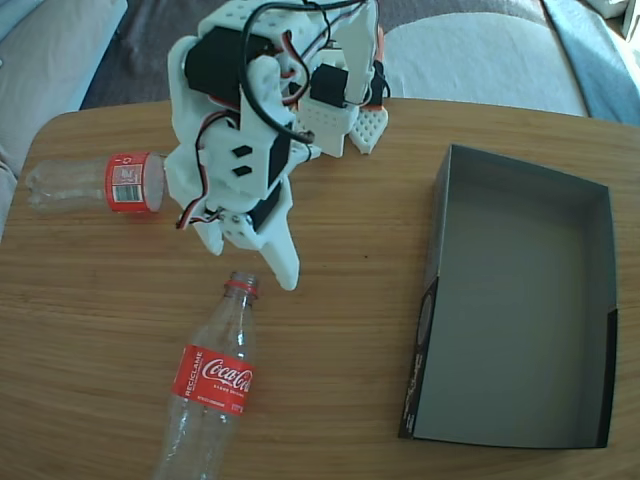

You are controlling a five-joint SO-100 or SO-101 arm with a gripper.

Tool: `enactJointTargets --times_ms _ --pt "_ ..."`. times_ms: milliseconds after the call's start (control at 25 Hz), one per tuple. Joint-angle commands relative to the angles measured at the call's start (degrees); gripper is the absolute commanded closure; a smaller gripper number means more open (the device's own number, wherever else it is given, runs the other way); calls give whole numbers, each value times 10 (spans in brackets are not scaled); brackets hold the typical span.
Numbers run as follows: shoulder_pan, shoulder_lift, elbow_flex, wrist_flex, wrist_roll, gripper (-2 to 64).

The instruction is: Grasp the bottles and put them in the box.

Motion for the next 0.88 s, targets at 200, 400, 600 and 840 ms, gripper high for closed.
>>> enactJointTargets --times_ms 200,400,600,840 --pt "32 4 74 -140 -93 225" --pt "30 4 112 -169 -106 225" --pt "7 4 138 -169 -100 226" --pt "-5 4 176 -229 -100 226"
